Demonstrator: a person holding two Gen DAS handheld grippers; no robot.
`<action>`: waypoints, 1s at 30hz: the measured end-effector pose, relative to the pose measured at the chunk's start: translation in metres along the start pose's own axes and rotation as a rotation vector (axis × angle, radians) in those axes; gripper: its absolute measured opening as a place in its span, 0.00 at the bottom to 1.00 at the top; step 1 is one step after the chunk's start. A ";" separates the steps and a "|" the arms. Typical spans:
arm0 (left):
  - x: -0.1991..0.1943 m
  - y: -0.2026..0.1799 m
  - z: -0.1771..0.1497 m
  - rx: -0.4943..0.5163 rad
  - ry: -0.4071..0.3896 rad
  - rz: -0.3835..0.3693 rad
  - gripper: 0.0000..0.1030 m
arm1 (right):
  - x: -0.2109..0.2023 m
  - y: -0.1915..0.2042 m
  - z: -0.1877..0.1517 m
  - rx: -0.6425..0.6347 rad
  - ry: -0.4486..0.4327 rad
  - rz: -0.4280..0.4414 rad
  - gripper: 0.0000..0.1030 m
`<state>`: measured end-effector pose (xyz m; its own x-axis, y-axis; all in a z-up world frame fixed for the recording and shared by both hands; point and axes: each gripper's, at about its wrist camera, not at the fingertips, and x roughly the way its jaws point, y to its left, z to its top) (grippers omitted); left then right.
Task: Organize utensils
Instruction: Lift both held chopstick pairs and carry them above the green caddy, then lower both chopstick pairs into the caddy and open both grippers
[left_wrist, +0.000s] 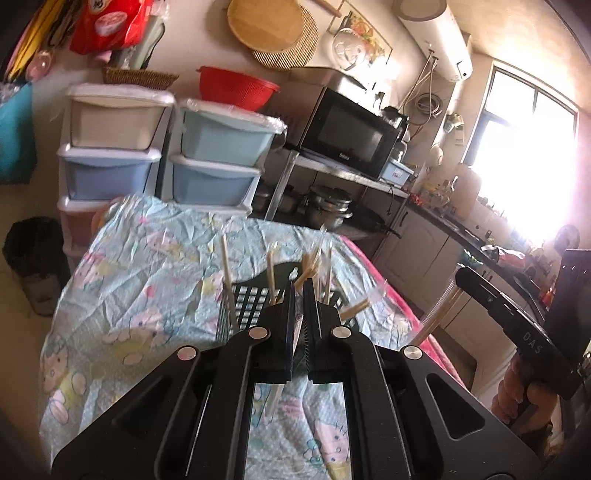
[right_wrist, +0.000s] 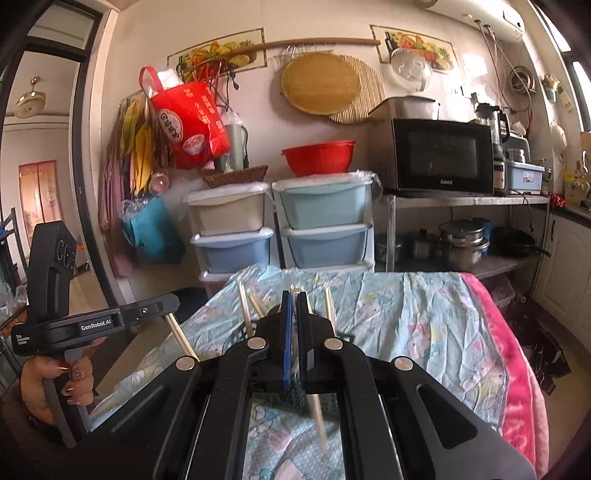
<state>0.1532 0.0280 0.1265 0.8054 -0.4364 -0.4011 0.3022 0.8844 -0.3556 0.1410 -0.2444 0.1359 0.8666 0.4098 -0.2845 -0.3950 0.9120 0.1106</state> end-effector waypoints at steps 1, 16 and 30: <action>0.000 -0.001 0.003 0.000 -0.006 -0.001 0.02 | -0.001 0.000 0.003 -0.003 -0.009 -0.004 0.03; -0.015 -0.012 0.066 -0.007 -0.169 0.007 0.02 | -0.002 0.003 0.053 -0.049 -0.147 -0.044 0.03; 0.010 -0.008 0.093 0.051 -0.226 0.122 0.02 | 0.037 -0.004 0.075 -0.061 -0.142 -0.076 0.03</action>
<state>0.2063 0.0320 0.2044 0.9292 -0.2831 -0.2376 0.2165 0.9379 -0.2712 0.1970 -0.2317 0.1962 0.9274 0.3420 -0.1517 -0.3408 0.9395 0.0344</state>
